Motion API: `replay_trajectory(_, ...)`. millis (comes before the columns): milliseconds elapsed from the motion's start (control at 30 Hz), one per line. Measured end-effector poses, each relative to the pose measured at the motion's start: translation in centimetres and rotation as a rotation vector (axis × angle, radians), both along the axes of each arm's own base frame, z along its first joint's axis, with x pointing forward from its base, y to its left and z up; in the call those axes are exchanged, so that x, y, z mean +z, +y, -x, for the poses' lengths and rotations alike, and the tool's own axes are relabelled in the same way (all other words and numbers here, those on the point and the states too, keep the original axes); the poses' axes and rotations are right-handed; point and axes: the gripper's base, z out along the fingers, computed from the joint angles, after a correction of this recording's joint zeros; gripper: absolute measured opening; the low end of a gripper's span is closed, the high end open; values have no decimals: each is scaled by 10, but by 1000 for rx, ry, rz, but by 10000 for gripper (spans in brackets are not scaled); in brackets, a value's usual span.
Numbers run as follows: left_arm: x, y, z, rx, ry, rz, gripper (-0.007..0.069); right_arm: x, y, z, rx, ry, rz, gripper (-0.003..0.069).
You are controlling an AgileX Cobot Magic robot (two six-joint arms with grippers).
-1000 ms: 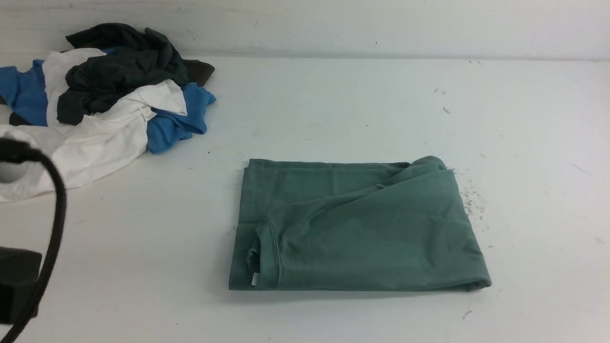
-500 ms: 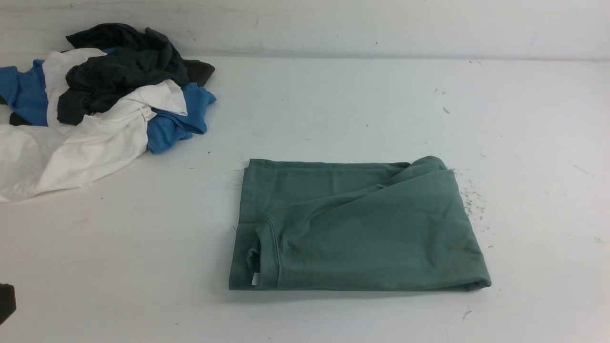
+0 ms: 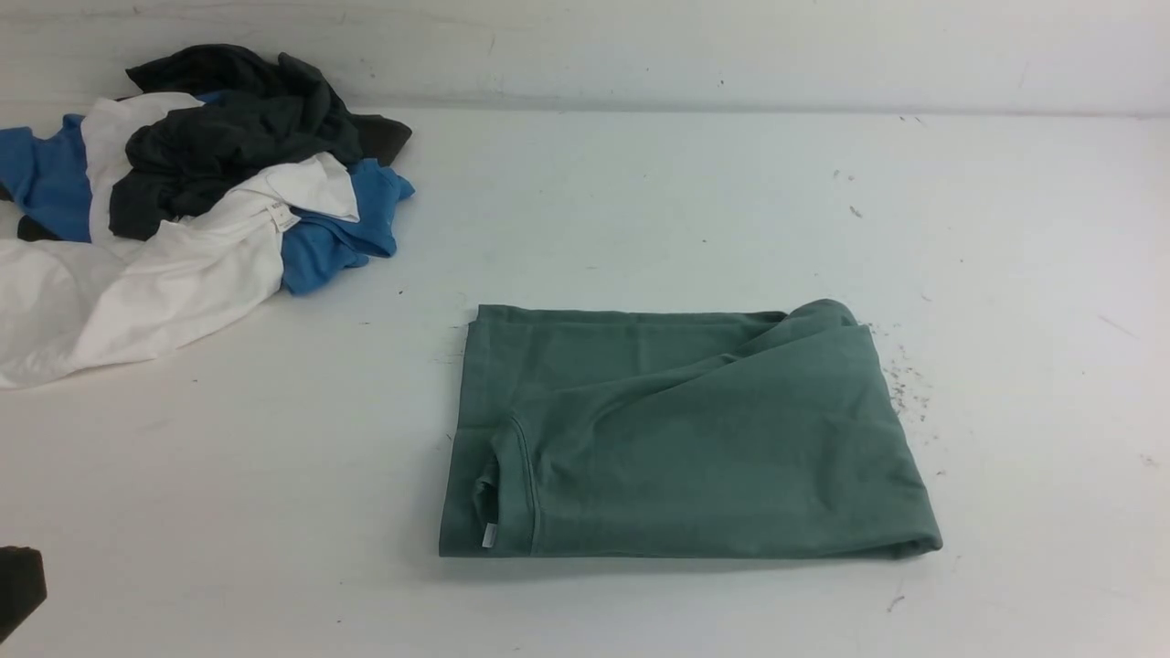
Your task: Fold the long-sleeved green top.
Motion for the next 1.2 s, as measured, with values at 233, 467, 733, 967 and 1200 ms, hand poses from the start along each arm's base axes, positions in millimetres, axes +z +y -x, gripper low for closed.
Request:
replay_trajectory(233, -1, 4, -5, 27, -61, -60, -4, 0, 0, 0, 0, 0, 0, -15)
replay_trajectory(467, -14, 9, -12, 57, -94, -159, -4, 0, 0, 0, 0, 0, 0, -15)
replay_trajectory(733, -57, 14, -14, 134, -214, -169, -4, 0, 0, 0, 0, 0, 0, -15)
replay_trajectory(967, -129, 18, -8, 201, -299, -150, -4, 0, 0, 0, 0, 0, 0, -15)
replay_trajectory(1200, -139, 20, -4, 200, -242, -193, -4, 0, 0, 0, 0, 2, 1, -15)
